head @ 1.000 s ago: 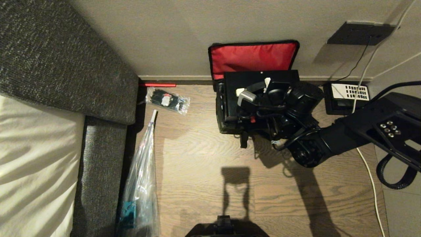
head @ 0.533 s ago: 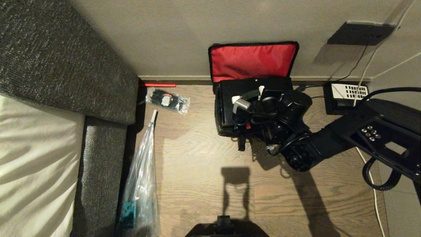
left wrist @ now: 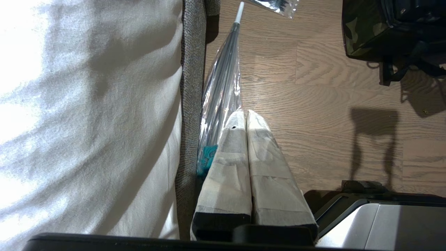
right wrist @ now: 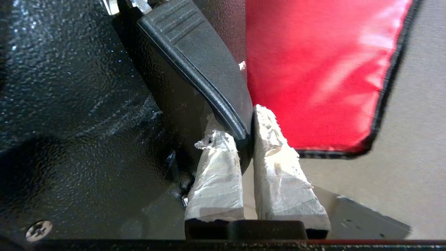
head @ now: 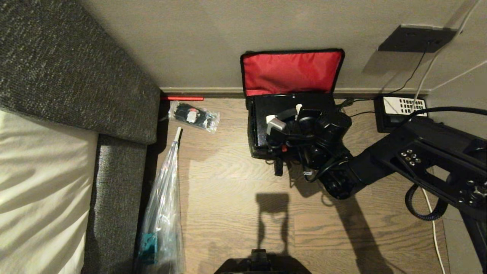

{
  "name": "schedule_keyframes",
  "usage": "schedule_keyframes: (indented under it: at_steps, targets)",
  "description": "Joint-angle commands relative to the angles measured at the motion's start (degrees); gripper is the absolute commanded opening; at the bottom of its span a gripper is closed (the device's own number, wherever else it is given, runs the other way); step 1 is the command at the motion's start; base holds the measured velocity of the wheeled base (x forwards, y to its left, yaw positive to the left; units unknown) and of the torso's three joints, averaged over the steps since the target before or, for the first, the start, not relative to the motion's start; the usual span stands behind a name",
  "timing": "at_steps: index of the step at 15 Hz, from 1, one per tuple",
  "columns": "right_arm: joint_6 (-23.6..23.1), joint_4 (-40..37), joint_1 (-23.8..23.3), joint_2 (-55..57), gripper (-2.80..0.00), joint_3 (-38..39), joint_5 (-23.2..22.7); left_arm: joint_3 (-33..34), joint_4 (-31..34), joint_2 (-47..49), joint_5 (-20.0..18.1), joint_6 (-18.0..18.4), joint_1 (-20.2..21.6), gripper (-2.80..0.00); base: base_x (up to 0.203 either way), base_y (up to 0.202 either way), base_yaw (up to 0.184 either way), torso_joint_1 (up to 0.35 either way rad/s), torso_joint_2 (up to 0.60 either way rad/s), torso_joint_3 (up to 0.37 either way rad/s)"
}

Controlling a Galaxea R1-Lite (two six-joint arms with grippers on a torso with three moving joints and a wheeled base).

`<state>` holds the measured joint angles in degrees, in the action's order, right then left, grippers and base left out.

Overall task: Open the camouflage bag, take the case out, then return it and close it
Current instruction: Place the black box back

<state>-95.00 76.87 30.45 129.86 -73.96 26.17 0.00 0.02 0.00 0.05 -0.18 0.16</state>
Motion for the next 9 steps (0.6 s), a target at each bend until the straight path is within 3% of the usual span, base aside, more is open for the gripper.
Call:
schedule_keyframes:
  at_steps: [1,9]
  targets:
    - [0.33,0.55,0.05,2.29,-2.8,-1.61,0.19,0.0,-0.02,-0.09,0.04,0.01,0.02,-2.8,0.0,0.0,0.0,0.0,0.0,0.0]
    - [0.69,0.64,-0.13,6.29,-2.8,-3.08,0.46,0.0,0.05,-0.09,0.04,-0.01,0.02,-2.8,0.0,0.0,0.0,0.0,0.0,0.0]
